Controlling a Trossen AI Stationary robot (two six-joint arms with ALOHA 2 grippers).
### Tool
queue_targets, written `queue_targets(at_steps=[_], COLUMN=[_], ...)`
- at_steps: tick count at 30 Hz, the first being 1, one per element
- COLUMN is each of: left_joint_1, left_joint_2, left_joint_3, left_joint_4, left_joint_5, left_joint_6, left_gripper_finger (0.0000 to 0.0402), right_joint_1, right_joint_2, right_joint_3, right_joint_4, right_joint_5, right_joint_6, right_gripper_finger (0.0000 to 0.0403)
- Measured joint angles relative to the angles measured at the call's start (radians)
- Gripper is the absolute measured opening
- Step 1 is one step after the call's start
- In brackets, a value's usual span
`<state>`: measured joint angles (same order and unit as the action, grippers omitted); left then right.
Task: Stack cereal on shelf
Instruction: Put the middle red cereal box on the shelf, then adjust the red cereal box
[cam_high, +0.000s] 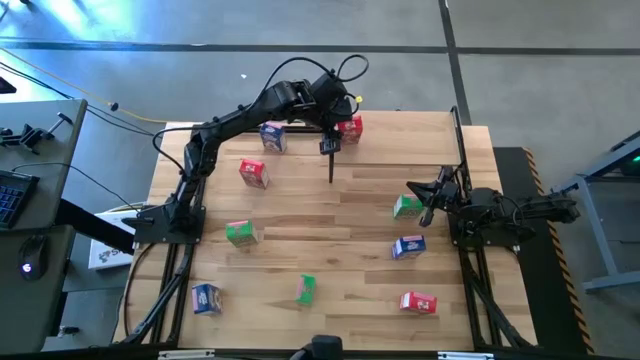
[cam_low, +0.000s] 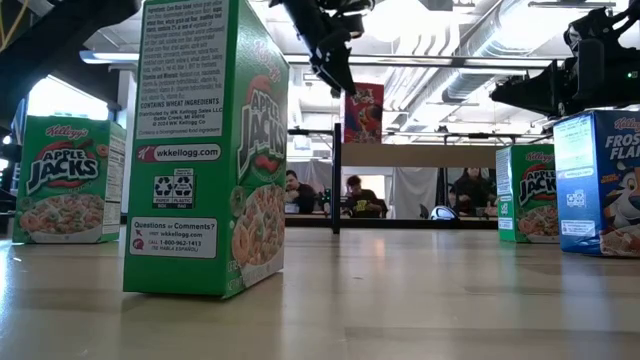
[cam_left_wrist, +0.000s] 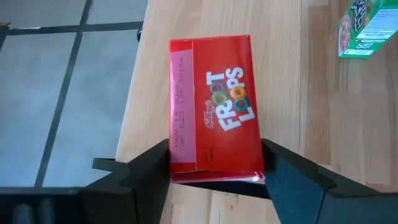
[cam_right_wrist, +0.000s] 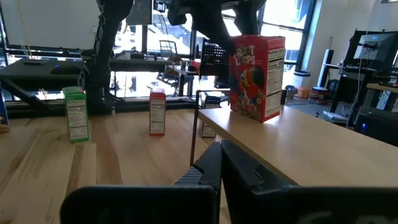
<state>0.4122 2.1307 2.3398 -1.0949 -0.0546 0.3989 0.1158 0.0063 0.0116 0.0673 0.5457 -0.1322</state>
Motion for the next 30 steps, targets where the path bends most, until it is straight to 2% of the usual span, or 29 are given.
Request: queue_targets(at_steps=[5,16,25,28,30], left_joint_1=[0.002,0.027,0.008,-0.006,-0.021], left_joint_2=[-0.008,-0.008,-0.062,-0.092,-0.117], left_joint_3=[0.002,0.015,0.016,0.016,0.016], left_joint_4=[0.003,0.054,0.068,0.056,0.031], left_joint_5=[-0.036,-0.037,-0.036,-0.014,0.043], left_joint_6=[0.025,0.063,0.086,0.055,0.032], left_gripper_finger=[0.0233,0.0229,0.0229,0.0229,0.0229], right_joint_1=[0.0,0.0,0.0,0.0,0.0], right_joint_2=[0.0,0.0,0.0,0.0,0.0], right_joint_3=[0.0,0.0,0.0,0.0,0.0], right_joint_4=[0.0,0.0,0.0,0.0,0.0], right_joint_5=[0.0,0.0,0.0,0.0,0.0], right_joint_6=[0.0,0.0,0.0,0.0,0.0], right_gripper_finger=[0.0,0.0,0.0,0.0,0.0])
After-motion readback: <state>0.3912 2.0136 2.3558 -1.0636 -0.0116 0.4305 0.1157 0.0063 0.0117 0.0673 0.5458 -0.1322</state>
